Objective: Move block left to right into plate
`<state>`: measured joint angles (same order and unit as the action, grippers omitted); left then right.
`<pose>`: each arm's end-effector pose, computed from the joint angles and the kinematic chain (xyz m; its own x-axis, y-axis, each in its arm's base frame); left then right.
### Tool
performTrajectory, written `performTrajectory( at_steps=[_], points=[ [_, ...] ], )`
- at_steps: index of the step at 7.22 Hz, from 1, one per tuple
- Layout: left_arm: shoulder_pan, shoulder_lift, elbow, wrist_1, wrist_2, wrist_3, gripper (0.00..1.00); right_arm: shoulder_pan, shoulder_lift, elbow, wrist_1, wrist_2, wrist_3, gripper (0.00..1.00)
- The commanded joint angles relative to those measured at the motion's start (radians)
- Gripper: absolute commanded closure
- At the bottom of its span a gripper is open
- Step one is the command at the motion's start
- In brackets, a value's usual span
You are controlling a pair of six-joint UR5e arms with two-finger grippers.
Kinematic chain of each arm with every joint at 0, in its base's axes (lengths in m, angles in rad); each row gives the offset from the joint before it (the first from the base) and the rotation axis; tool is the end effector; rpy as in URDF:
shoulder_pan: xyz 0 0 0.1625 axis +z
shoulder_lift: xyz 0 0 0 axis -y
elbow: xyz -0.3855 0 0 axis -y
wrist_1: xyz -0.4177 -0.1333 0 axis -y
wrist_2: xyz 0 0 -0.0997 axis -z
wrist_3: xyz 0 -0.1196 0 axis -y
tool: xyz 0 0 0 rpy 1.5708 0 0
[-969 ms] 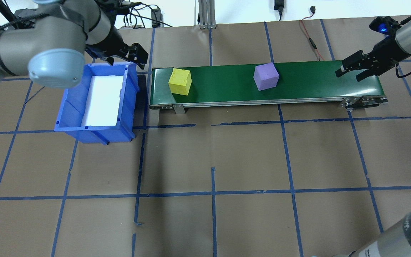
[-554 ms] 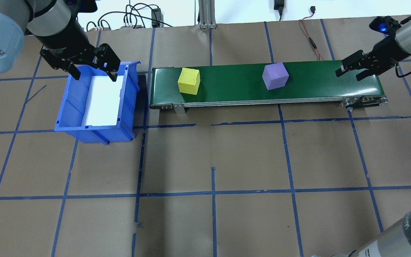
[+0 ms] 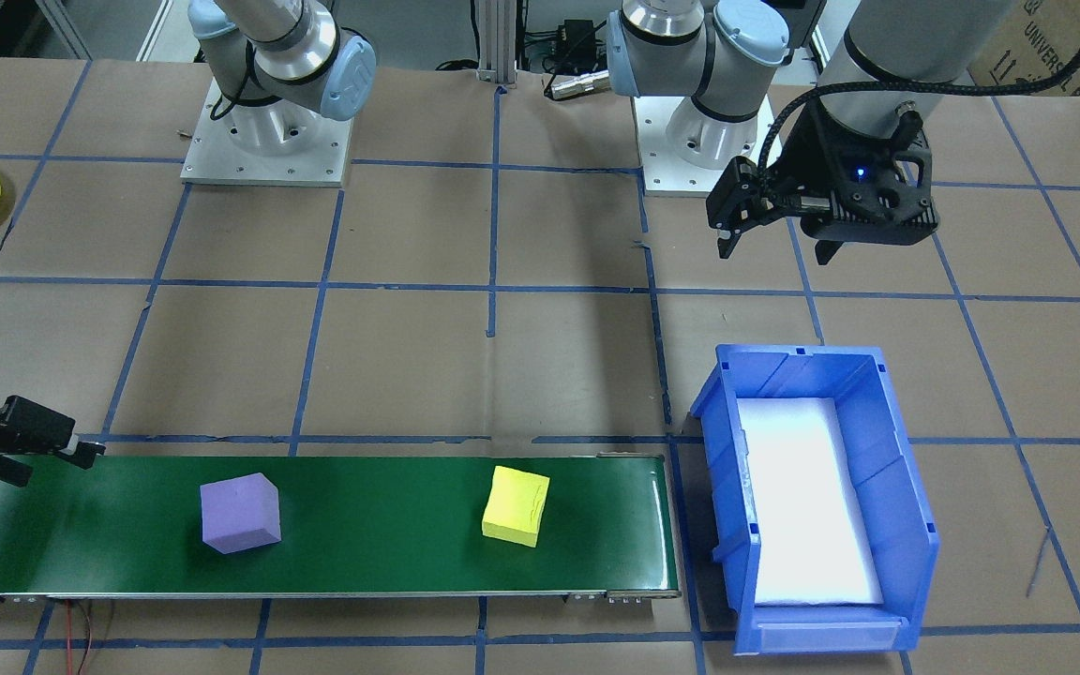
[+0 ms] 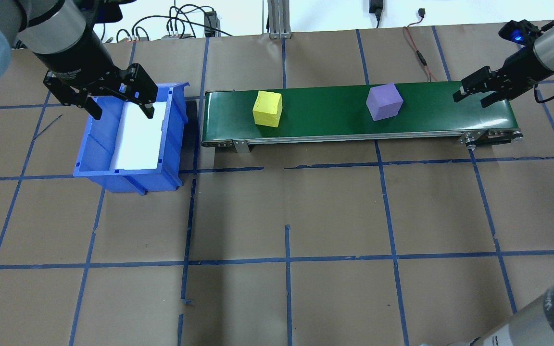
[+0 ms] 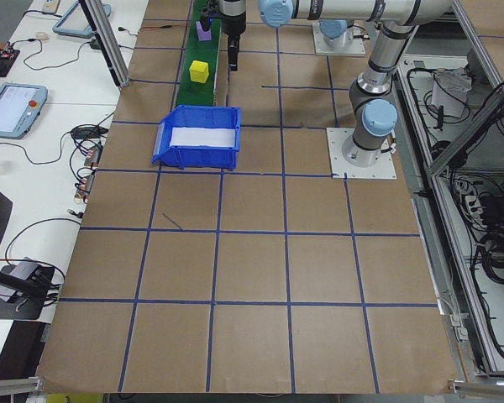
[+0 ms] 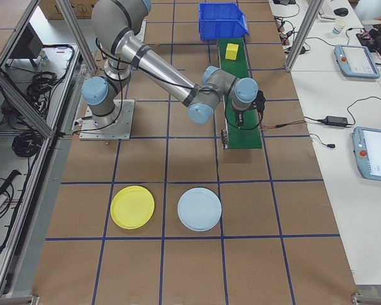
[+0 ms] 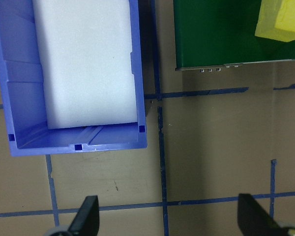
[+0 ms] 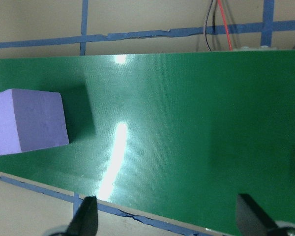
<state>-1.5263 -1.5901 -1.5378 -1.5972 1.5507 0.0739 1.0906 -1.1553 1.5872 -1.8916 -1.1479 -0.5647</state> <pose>-0.1123 -0.5288 0.4328 -0.9994 0.0291 0.0210 0.0294 0.9995 0.0112 -0.1256 -0.6359 0.2209 -0.9111 -0.0818 -0.4039 -0.0337 0.9916 -0.1246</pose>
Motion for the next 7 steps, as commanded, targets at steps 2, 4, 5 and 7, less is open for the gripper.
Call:
performTrajectory(
  at_steps=[2, 4, 5, 7],
  points=[
    [-0.001, 0.002, -0.002, 0.0, 0.006, 0.003, 0.0, 0.0, -0.001, -0.007, -0.003, -0.001, 0.012, 0.0],
    [0.002, 0.012, -0.004, 0.0, 0.098, 0.001, 0.0, 0.006, 0.008, -0.041, 0.002, 0.0, 0.022, 0.0],
    [0.002, 0.012, -0.005, 0.0, 0.1, -0.009, 0.0, 0.011, 0.011, -0.052, 0.005, -0.001, 0.023, 0.0],
    [0.0, 0.01, -0.005, 0.0, 0.092, -0.01, 0.0, 0.027, 0.011, -0.052, -0.003, -0.004, 0.071, 0.0]
  ],
)
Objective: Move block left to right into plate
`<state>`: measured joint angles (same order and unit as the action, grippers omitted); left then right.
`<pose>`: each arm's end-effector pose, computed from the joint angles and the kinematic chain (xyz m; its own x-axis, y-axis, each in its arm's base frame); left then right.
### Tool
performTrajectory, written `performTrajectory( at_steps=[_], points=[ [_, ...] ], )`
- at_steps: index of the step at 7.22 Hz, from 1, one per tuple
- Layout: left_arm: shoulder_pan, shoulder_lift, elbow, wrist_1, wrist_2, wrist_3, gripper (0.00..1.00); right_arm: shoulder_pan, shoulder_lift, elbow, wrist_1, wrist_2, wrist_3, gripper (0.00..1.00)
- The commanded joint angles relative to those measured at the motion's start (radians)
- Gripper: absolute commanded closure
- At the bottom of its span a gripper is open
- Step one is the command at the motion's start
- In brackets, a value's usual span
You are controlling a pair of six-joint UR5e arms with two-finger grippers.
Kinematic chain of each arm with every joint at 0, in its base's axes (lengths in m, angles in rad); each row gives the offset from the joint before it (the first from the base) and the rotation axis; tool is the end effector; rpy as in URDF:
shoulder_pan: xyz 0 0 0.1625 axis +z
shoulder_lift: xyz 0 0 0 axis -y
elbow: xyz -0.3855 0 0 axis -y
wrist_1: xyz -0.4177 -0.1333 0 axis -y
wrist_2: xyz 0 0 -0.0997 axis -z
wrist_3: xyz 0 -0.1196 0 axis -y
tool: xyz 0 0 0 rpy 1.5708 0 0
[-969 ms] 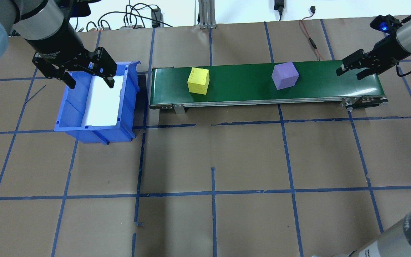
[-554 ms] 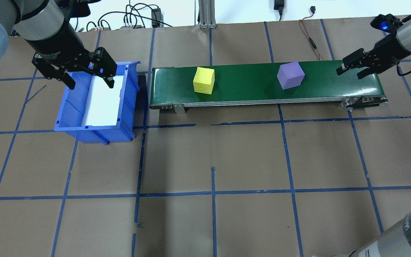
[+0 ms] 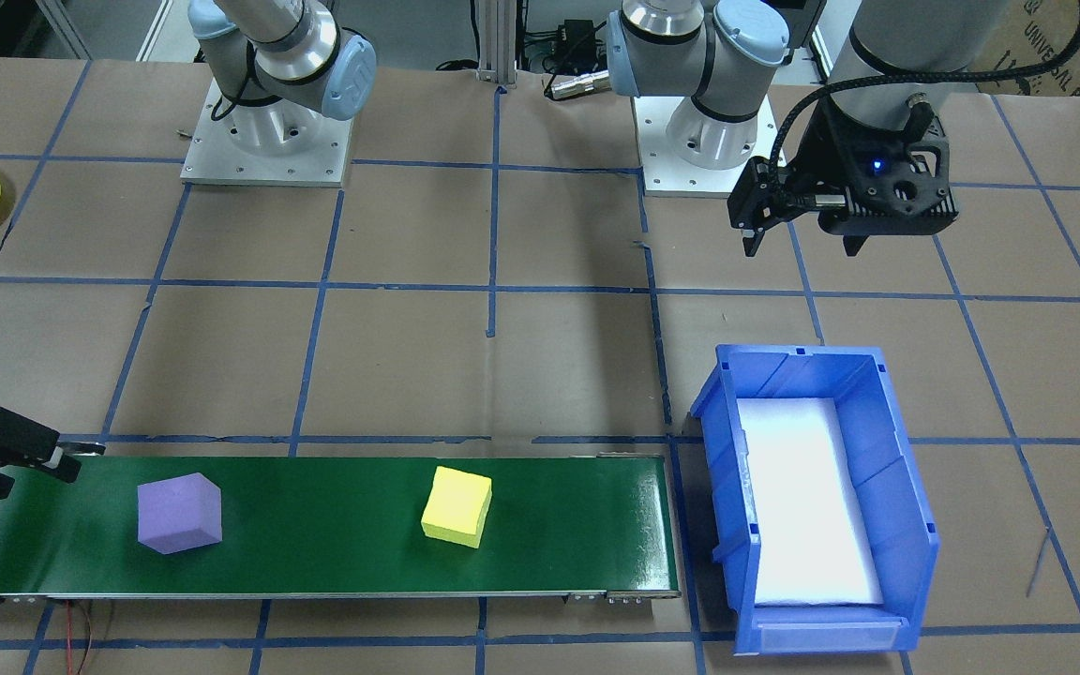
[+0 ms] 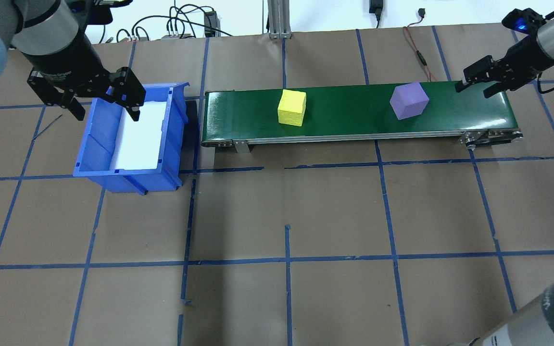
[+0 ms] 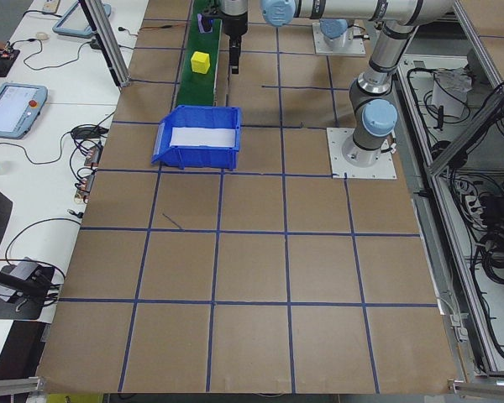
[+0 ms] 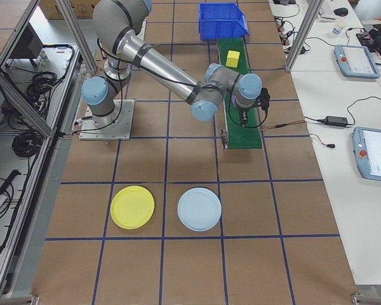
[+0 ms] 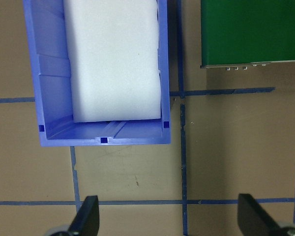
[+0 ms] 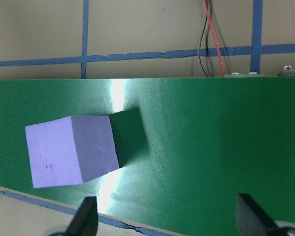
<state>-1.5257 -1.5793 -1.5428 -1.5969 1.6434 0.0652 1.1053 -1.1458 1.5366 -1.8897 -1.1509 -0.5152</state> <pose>-0.1011 -0.5249 0.4362 -0.9972 0.0207 -0.0720 0.0199 0.9997 0.0113 -0.1231 -0.6507 0.2385 -0.9192 -0.0597 -0.3892 -0.0060 0.9904 -0.1378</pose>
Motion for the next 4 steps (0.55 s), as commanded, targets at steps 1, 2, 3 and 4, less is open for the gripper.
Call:
performTrajectory(
  at_steps=[1, 2, 3, 4],
  points=[
    [0.001, -0.001, -0.005, 0.002, -0.002, -0.001, 0.0, 0.062, 0.009, -0.006, -0.006, -0.01, 0.04, 0.0],
    [-0.001, -0.001, -0.008, 0.002, -0.001, -0.001, 0.0, 0.079, 0.012, -0.006, -0.008, -0.012, 0.059, 0.0],
    [-0.001, -0.001, -0.008, 0.002, 0.0, -0.001, 0.0, 0.079, 0.033, -0.003, -0.07, -0.01, 0.06, 0.0],
    [0.001, -0.001, -0.008, 0.003, 0.0, -0.001, 0.0, 0.079, 0.038, -0.003, -0.077, -0.01, 0.057, 0.0]
  ],
)
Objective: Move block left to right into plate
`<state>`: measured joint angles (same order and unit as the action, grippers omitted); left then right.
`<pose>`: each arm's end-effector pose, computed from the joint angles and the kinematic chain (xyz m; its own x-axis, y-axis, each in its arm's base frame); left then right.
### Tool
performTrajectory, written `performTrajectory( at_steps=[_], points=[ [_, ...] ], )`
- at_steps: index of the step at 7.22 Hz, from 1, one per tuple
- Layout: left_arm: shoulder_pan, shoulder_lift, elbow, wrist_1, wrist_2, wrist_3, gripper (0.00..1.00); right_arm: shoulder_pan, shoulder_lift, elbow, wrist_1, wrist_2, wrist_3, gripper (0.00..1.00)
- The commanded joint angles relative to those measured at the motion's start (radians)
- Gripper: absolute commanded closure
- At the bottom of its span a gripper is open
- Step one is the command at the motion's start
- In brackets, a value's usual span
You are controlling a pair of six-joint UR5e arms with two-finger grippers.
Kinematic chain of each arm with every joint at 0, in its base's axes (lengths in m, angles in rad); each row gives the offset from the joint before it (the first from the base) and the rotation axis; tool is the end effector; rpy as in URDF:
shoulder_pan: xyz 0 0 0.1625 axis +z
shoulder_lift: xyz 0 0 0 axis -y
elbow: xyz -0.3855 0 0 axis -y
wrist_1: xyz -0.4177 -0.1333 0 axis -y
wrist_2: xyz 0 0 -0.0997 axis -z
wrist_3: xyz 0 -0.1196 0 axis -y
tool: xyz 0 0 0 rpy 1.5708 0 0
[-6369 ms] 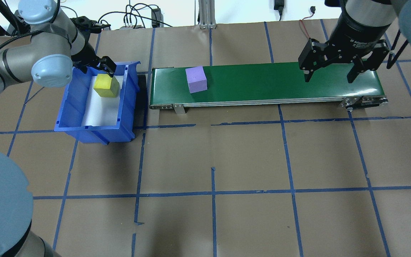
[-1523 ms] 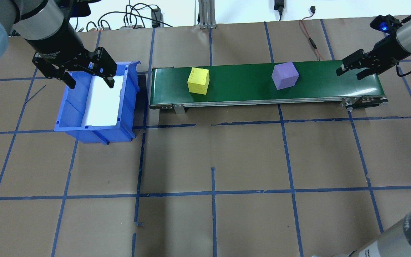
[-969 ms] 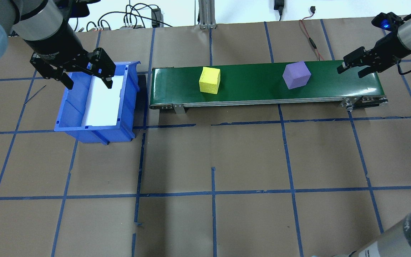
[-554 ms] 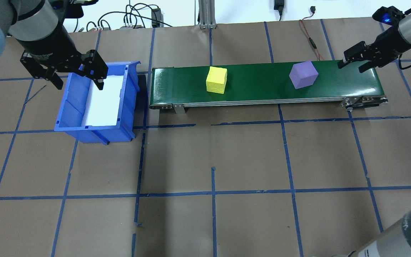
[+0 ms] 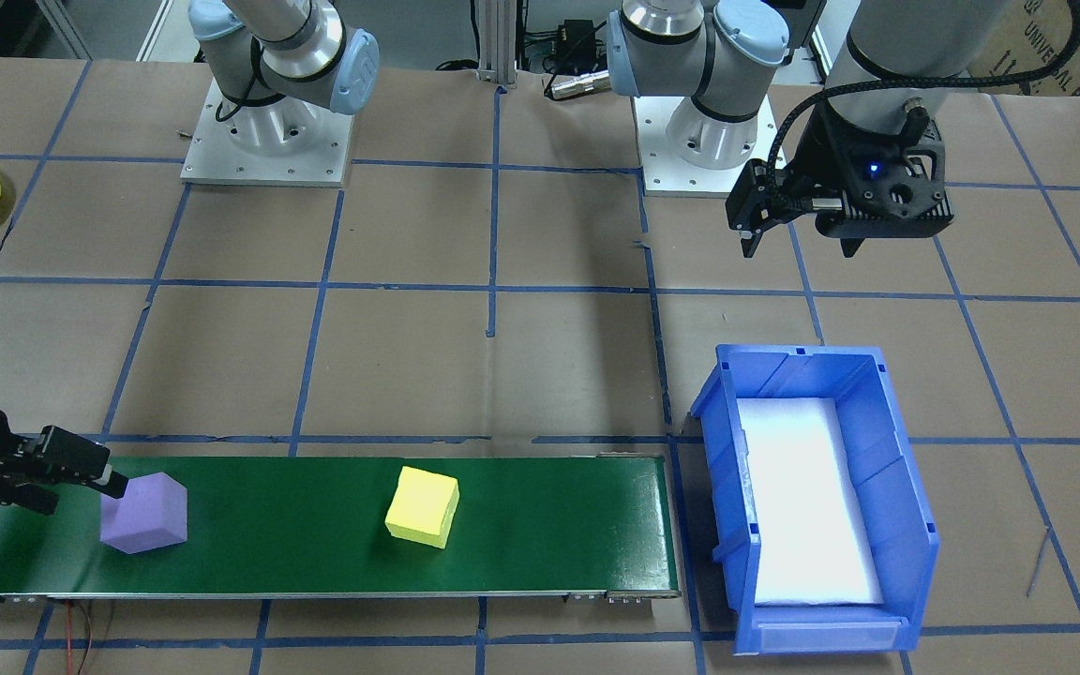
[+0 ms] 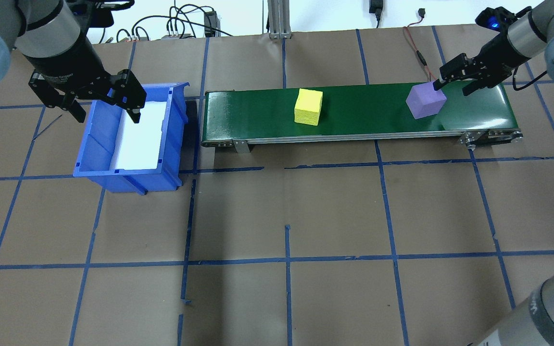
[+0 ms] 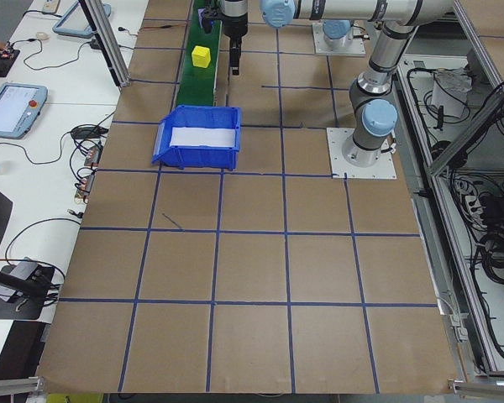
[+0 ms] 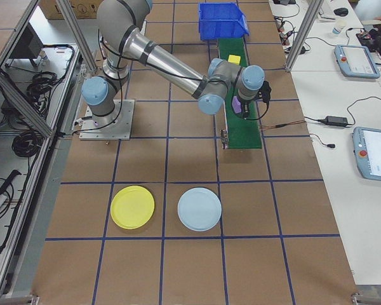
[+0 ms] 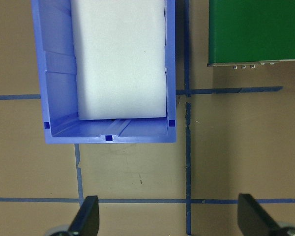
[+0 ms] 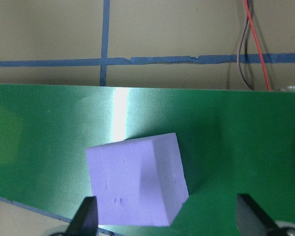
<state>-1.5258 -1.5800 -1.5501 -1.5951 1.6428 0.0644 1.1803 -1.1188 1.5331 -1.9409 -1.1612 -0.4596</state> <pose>-0.1012 -0.5245 0.4322 -0.9973 0.0204 -0.0710 0.0192 0.9997 0.0174 -0.0784 -0.6658 0.2271 -0.9229 -0.0823 -0.3762 -0.0325 0.9901 -0.1369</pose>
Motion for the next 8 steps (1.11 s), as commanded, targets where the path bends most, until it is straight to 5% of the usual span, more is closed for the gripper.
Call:
performTrajectory(
  at_steps=[1, 5, 7, 8],
  points=[
    [0.001, 0.0, -0.001, 0.001, 0.0, 0.0, 0.0, 0.005, 0.013, 0.002, -0.026, 0.0, -0.001, 0.0],
    [0.001, 0.0, -0.001, 0.001, 0.0, 0.0, 0.0, 0.005, 0.031, 0.03, -0.029, -0.056, -0.033, 0.03],
    [0.001, 0.0, -0.002, 0.001, 0.0, 0.0, 0.0, 0.004, 0.039, 0.03, -0.029, -0.139, -0.048, 0.15],
    [0.003, 0.0, -0.002, 0.001, -0.001, 0.002, 0.0, 0.004, 0.037, 0.029, -0.029, -0.165, -0.044, 0.34]
  ],
)
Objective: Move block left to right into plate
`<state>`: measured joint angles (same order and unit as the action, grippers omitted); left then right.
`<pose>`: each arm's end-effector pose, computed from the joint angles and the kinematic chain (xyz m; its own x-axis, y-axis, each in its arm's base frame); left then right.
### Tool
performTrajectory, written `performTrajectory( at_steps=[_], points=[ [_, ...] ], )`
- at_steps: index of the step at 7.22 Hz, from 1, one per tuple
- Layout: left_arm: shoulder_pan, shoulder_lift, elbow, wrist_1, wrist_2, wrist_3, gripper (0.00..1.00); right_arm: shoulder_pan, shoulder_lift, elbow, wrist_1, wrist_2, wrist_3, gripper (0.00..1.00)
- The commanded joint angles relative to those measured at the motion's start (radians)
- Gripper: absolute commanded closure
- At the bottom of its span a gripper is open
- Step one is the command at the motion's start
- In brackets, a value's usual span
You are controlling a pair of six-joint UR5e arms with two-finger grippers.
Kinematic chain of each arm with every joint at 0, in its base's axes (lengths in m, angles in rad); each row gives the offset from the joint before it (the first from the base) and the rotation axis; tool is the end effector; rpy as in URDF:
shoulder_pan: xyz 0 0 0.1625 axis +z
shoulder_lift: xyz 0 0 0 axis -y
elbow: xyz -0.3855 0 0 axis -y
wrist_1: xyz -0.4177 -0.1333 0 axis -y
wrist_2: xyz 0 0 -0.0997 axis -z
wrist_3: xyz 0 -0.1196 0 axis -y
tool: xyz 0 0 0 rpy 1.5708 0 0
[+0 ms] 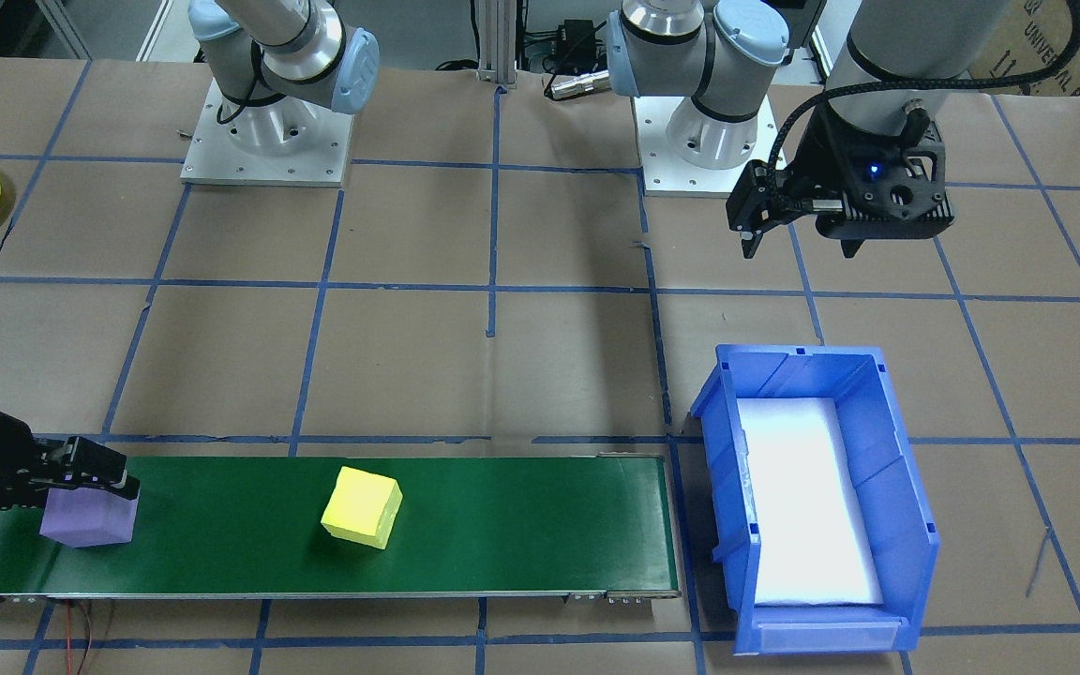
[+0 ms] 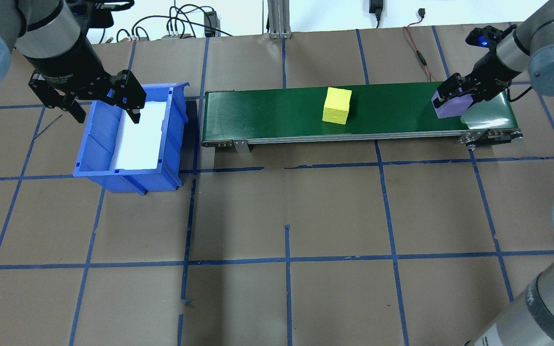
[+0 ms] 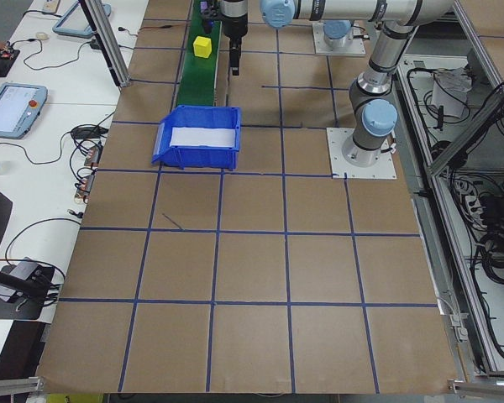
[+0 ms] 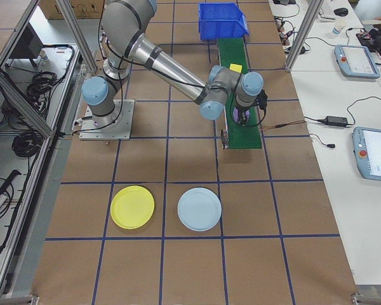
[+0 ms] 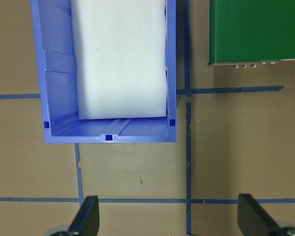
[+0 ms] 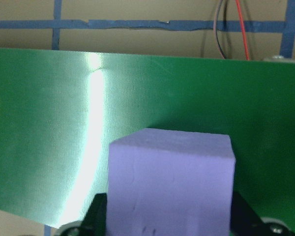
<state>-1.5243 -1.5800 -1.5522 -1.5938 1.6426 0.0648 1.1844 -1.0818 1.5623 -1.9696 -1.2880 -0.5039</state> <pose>-0.1004 -0.5245 0.4313 -0.9973 0.0194 -0.0707 0.0181 0.9997 0.0182 -0.0874 -0.6570 0.1871 -0.9528 -0.1104 -0.2829 -0.0964 0.9934 -0.0628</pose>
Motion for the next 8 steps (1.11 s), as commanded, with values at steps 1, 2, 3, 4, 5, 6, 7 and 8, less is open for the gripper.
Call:
performTrajectory(
  at_steps=[1, 2, 3, 4, 5, 6, 7, 8],
  points=[
    [0.0, 0.0, 0.0, 0.0, 0.0, 0.003, 0.0, 0.0, -0.004, -0.005, 0.0, -0.051, 0.007, 0.48],
    [0.001, 0.0, 0.0, 0.0, 0.002, 0.007, 0.0, 0.0, -0.01, -0.01, 0.0, -0.1, 0.025, 0.61],
    [0.001, 0.0, 0.0, 0.0, 0.002, 0.007, 0.0, -0.002, -0.015, -0.016, 0.0, -0.122, 0.047, 0.64],
    [0.0, 0.0, 0.0, 0.0, 0.002, 0.007, 0.0, -0.008, -0.024, -0.025, 0.0, -0.161, 0.047, 0.64],
    [0.0, 0.0, 0.0, 0.0, 0.002, 0.007, 0.0, -0.035, -0.047, -0.022, -0.002, -0.238, 0.035, 0.64],
    [0.0, 0.0, 0.0, 0.0, 0.002, 0.007, 0.0, -0.108, -0.062, -0.019, 0.0, -0.281, 0.019, 0.64],
    [0.0, 0.0, 0.0, 0.0, 0.002, 0.007, 0.0, -0.191, -0.058, -0.007, 0.0, -0.298, -0.098, 0.64],
    [0.0, 0.0, 0.0, 0.0, 0.002, 0.007, 0.0, -0.279, -0.056, 0.002, 0.002, -0.31, -0.195, 0.64]
  ],
)
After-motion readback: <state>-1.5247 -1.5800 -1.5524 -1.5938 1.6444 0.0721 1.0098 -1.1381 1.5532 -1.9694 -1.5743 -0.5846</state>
